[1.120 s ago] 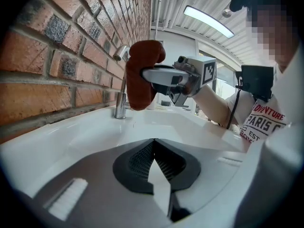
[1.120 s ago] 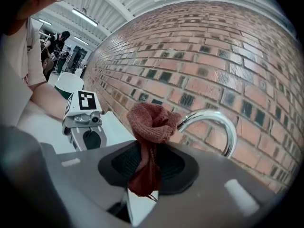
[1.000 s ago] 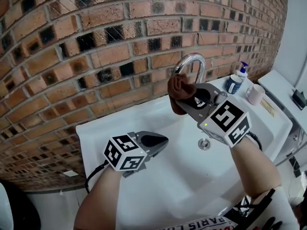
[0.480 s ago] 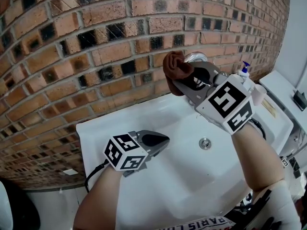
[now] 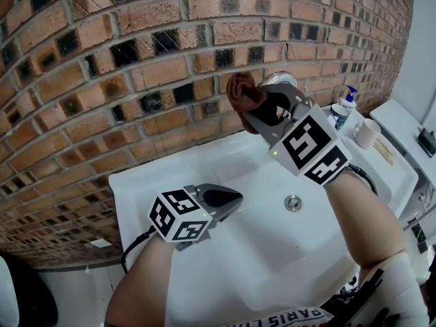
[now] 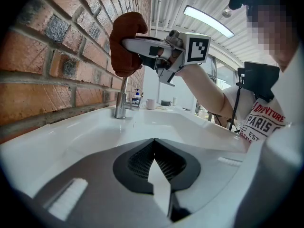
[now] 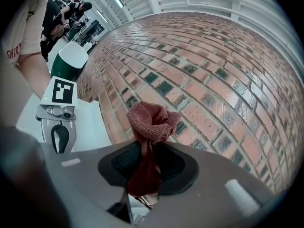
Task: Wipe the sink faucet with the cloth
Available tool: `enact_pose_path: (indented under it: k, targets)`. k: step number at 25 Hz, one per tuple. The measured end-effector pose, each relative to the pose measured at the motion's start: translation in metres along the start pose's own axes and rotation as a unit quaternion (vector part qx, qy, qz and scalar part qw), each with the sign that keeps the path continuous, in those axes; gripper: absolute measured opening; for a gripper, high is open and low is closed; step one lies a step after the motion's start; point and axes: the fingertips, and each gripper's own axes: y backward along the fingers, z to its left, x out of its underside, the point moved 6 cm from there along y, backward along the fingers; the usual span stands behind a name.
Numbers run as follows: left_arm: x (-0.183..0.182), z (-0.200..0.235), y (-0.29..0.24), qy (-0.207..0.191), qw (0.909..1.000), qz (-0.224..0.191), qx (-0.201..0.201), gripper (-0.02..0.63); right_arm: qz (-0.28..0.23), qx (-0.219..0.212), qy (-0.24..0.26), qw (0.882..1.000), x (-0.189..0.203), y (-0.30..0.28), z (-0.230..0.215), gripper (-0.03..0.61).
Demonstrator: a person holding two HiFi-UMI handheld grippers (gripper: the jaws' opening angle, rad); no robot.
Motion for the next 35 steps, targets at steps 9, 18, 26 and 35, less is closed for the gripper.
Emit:
enact_pose_path:
  k: [9,18,26,35]
  targets:
    - [0.000,0.000,0.000,0.000,1.0000,0.000,0.001,0.005,-0.008,0.023,0.002,1.000,-0.004,0.008,-0.017,0.097]
    - [0.000,0.000,0.000,0.000,1.0000,0.000,0.000,0.005,-0.014,0.066,-0.014,0.998,-0.002,0.027,-0.051,0.097]
    - [0.000,-0.001,0.000,0.000,1.0000,0.000,0.001,0.005,-0.014,0.096,-0.056,0.994,0.015,0.039,-0.076,0.095]
    - [0.000,-0.001,0.000,0.000,1.0000,0.000,0.001,0.005,-0.010,0.129,-0.100,0.987,0.042,0.047,-0.093,0.095]
